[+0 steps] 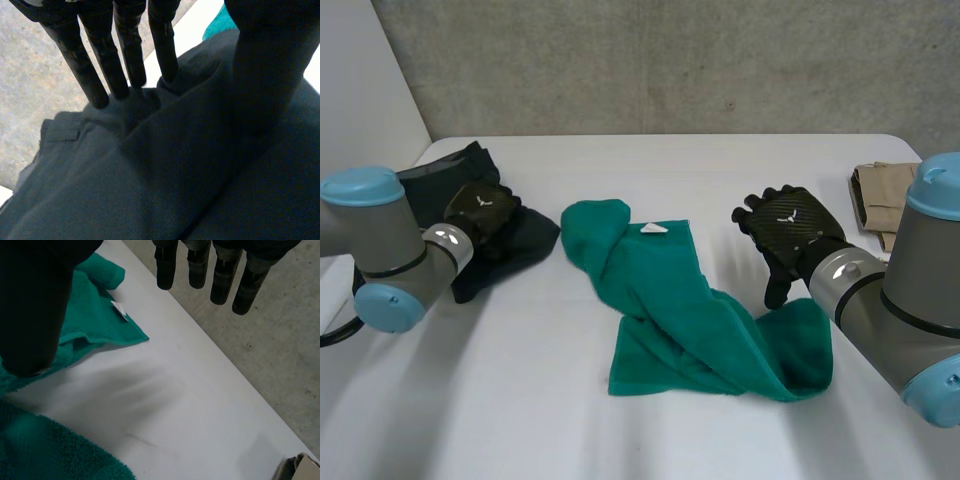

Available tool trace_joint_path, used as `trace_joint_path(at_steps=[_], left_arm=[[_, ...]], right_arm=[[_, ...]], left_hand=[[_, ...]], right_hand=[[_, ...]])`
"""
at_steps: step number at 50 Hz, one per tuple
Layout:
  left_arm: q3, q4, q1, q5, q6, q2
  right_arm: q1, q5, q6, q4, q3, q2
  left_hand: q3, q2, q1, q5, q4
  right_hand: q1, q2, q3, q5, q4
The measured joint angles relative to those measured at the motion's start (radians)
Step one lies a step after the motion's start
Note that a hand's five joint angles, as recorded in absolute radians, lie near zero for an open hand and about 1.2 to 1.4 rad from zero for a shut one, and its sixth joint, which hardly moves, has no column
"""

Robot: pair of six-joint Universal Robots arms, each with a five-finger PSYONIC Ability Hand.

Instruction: Fold the laundry.

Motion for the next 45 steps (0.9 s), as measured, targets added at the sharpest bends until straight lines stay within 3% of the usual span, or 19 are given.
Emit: trace_joint_path(at_steps=[2, 5, 9, 14, 22, 24, 25, 27, 29, 30, 40, 45], left_arm=[[0.021, 0.000, 0.000, -0.012, 0.000, -0.022], [0.039, 0.003, 0.001, -0.054, 0.009, -0.036], [0.051, 0.017, 0.005, -0.161, 0.051, -0.028], [0.051, 0.078, 0.035, -0.320, 0.191, 0.015], [0.017, 0.178, 0.139, -0.379, 0.467, 0.055], [0.004, 0.192, 0.155, -0.377, 0.508, 0.056], [0.000, 0.195, 0.158, -0.377, 0.517, 0.056], [-0.018, 0.204, 0.164, -0.374, 0.538, 0.055], [-0.033, 0.208, 0.161, -0.372, 0.545, 0.056], [-0.041, 0.209, 0.156, -0.372, 0.544, 0.056], [-0.130, 0.198, 0.056, -0.378, 0.422, 0.170], [-0.198, 0.181, -0.018, -0.360, 0.246, 0.293]], right_arm=[[-0.002, 0.000, 0.000, -0.001, 0.003, 0.000], [-0.004, 0.000, -0.001, -0.002, 0.007, 0.000], [-0.006, 0.000, -0.001, -0.004, 0.009, 0.000], [-0.005, 0.000, -0.002, -0.005, 0.008, 0.000], [0.002, 0.000, -0.003, -0.004, 0.007, 0.000], [0.004, 0.000, -0.003, -0.004, 0.007, 0.000], [0.004, 0.000, -0.003, -0.004, 0.007, 0.000], [0.004, 0.000, -0.003, -0.004, 0.006, 0.000], [0.004, 0.000, -0.003, -0.004, 0.005, 0.000], [0.004, 0.000, -0.003, -0.004, 0.005, 0.000], [-0.005, -0.004, -0.001, -0.005, 0.004, -0.001], [-0.009, -0.006, -0.001, -0.006, 0.004, -0.002]], left_hand=[[0.346, 0.350, 0.372, 0.348, 0.356], [0.567, 0.568, 0.527, 0.559, 0.581], [0.586, 0.586, 0.527, 0.560, 0.601], [0.586, 0.586, 0.527, 0.560, 0.602], [0.586, 0.587, 0.527, 0.560, 0.600], [0.335, 0.313, 0.256, 0.325, 0.345], [0.335, 0.313, 0.256, 0.325, 0.345], [-0.084, -0.105, -0.162, -0.087, -0.083], [-0.181, -0.202, -0.240, -0.180, -0.183], [-0.339, -0.343, -0.316, -0.321, -0.340], [-0.368, -0.376, -0.317, -0.348, -0.370], [-0.368, -0.376, -0.328, -0.366, -0.370]], right_hand=[[0.000, 0.000, 0.000, 0.000, 0.000], [0.000, 0.000, 0.000, 0.000, 0.000], [0.000, 0.000, 0.000, 0.000, 0.000], [0.000, 0.000, 0.000, 0.000, 0.000], [0.000, 0.000, 0.000, 0.000, 0.000], [0.000, 0.000, 0.000, 0.000, 0.000], [0.000, 0.000, 0.000, 0.000, 0.000], [0.000, 0.000, 0.000, 0.000, 0.000], [0.000, 0.000, 0.000, 0.000, 0.000], [0.000, 0.000, 0.000, 0.000, 0.000], [0.000, 0.000, 0.000, 0.000, 0.000], [0.000, 0.000, 0.000, 0.000, 0.000]])
